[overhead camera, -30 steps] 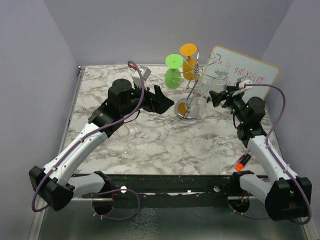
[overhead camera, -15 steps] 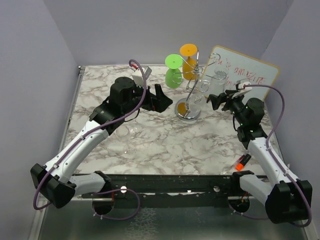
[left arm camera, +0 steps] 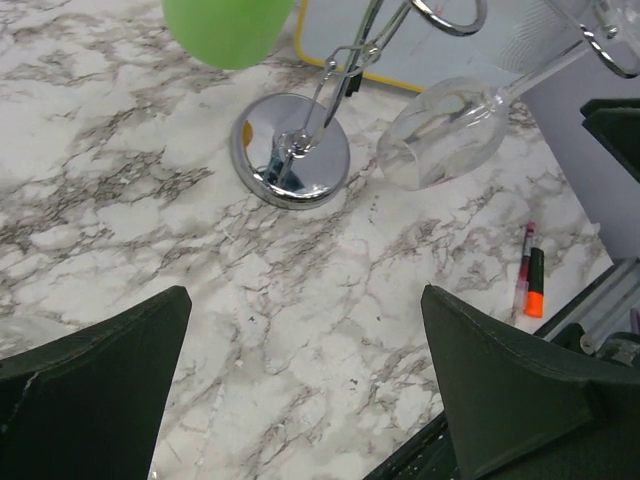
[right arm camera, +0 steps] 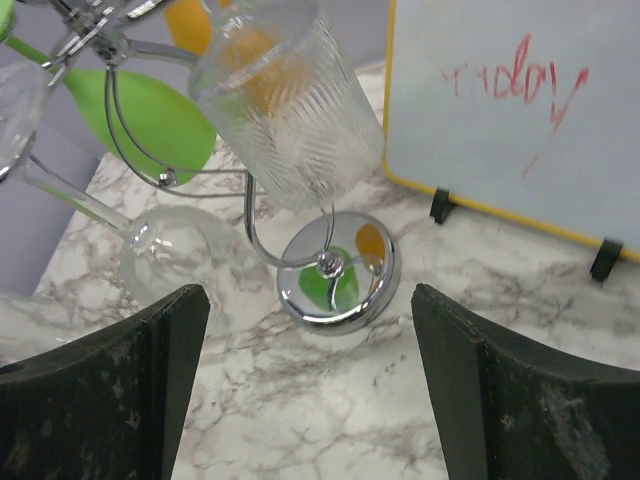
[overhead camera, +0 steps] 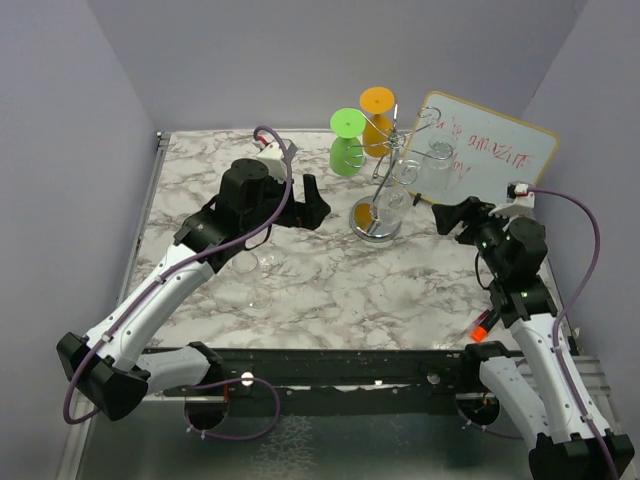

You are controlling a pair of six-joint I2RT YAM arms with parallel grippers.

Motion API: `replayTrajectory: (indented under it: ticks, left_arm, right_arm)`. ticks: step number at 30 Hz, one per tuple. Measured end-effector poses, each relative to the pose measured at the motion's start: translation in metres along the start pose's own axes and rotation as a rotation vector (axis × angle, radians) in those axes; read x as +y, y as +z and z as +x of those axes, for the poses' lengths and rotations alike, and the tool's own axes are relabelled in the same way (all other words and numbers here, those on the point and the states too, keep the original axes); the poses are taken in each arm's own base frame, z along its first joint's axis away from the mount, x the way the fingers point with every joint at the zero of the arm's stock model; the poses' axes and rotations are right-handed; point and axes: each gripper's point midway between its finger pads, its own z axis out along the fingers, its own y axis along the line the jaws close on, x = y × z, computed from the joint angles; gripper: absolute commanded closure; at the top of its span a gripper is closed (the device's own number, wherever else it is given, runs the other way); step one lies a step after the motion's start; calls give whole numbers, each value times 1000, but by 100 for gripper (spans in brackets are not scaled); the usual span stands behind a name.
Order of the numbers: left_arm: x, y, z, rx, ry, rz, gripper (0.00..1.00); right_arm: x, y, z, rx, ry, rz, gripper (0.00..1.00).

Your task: Place the wine glass upside down on the wine glass rack

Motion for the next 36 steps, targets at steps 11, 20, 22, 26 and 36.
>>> replayTrajectory:
  ticks: [11, 20, 22, 26, 36]
  left_arm:
    - [64, -5, 37, 77, 3, -314, 24]
    - [117, 9, 60, 159, 41, -561, 30]
    - [126, 15, 66, 191, 40, -587, 41]
    - [139, 24, 74, 236, 36, -620, 54]
    - [141, 26, 73, 275, 57, -622, 70]
  right_arm:
    - [-2, -30, 46, 192, 291, 96, 34]
    - [5, -37, 66, 287, 364, 86, 35]
    - [5, -38, 66, 291, 365, 85, 35]
    - [5, -41, 69, 304, 369, 89, 37]
    - [8, -45, 72, 318, 376, 77, 40]
